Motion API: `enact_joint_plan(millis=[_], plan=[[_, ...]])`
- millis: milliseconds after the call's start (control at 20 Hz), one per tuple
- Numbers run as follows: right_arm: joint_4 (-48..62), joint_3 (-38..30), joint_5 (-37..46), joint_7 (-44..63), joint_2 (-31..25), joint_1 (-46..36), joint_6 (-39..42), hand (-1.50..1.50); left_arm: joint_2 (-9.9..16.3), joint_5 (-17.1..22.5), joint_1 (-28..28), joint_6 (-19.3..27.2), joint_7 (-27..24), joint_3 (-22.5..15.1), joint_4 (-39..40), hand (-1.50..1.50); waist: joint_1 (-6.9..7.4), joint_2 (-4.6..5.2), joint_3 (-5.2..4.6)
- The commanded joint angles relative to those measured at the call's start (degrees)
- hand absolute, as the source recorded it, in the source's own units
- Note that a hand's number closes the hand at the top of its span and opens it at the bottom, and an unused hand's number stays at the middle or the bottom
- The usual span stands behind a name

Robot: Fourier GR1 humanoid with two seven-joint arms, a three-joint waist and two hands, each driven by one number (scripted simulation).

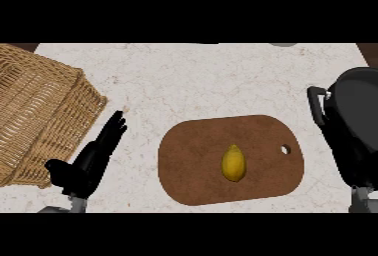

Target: Pick the lemon from the cutting board and place it in the pot

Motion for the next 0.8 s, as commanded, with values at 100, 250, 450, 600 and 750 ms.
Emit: enact_joint_plan(millis=[100,250,450,600,750], plan=[[-13.5,-2.1,7.9,-14.6,-1.3,0.8,-6.5,1.50,-1.0,-2.2,0.1,5.9,-3.1,4.3,0.0,0.00,-3.39,-2.64,0.88],[-23.9,-6.7,11.9,-23.2,-4.5,-3.9,-10.7,1.50,0.3,-2.7,-0.2,9.1,-5.5,9.2,0.2,0.00,-5.35,-5.21,0.58],[-23.1,-9.8,22.3,-20.5,2.5,10.2,-31.6,-1.50,0.1,-1.8,1.4,10.2,-5.8,10.7,-1.7,0.00,-6.89,-3.16,0.81],[-33.6,-1.2,27.4,-28.9,10.2,16.2,-34.7,-1.50,-3.3,-3.8,3.0,11.6,-8.7,7.6,-2.0,0.00,-5.57,-2.66,0.87],[-40.8,7.9,34.7,-33.7,15.8,23.1,-39.0,-1.50,-4.5,-4.6,0.9,12.0,-8.6,6.7,0.1,0.00,-5.81,-2.12,0.82]])
